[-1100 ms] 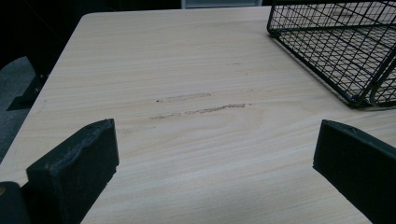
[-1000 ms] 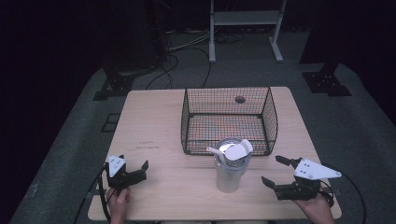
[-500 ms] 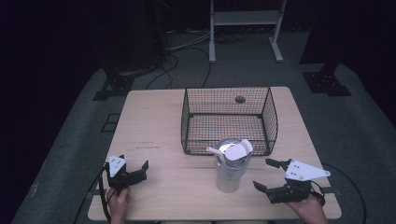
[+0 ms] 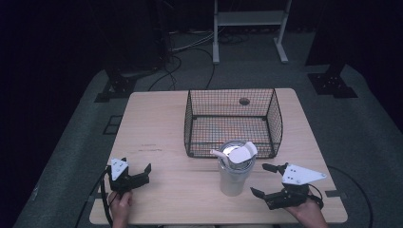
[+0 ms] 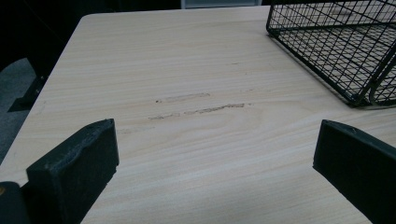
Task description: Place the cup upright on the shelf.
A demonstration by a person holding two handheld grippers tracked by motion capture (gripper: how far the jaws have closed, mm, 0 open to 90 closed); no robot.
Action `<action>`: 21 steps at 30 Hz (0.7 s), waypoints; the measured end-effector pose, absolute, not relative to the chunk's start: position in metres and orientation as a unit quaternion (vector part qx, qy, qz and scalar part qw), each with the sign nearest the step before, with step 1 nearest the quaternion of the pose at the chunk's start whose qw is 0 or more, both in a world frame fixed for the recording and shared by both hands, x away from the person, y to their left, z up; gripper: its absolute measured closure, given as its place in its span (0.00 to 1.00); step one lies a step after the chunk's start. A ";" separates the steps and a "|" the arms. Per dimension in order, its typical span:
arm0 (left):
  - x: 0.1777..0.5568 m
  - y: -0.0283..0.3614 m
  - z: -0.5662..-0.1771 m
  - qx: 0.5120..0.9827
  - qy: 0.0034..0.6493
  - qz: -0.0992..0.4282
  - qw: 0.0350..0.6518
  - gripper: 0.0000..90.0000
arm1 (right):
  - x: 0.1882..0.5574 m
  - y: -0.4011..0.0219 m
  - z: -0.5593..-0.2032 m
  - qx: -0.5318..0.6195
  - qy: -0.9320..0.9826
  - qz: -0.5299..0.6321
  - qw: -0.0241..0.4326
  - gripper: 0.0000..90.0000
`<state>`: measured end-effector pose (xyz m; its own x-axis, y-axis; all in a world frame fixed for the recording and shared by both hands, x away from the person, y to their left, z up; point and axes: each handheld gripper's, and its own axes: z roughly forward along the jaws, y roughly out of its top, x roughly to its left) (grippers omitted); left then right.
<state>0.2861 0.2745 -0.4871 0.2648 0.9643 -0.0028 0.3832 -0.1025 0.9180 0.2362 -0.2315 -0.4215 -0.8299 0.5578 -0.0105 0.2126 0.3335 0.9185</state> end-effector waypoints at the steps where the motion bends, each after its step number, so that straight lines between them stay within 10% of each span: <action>1: 0.286 0.274 -0.487 0.664 0.507 0.332 0.437 0.00 | 0.237 -0.230 -0.423 0.241 0.801 0.524 0.161 0.14; 21: 0.286 0.274 -0.487 0.665 0.506 0.333 0.437 0.00 | 0.248 -0.206 -0.436 0.237 0.799 0.537 0.129 0.14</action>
<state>0.2860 0.2743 -0.4870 0.2669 0.9637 -0.0004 0.3817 -0.1054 0.9182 0.2479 -0.2055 -0.4359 -0.8544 0.5174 0.0479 0.2394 0.3102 0.9200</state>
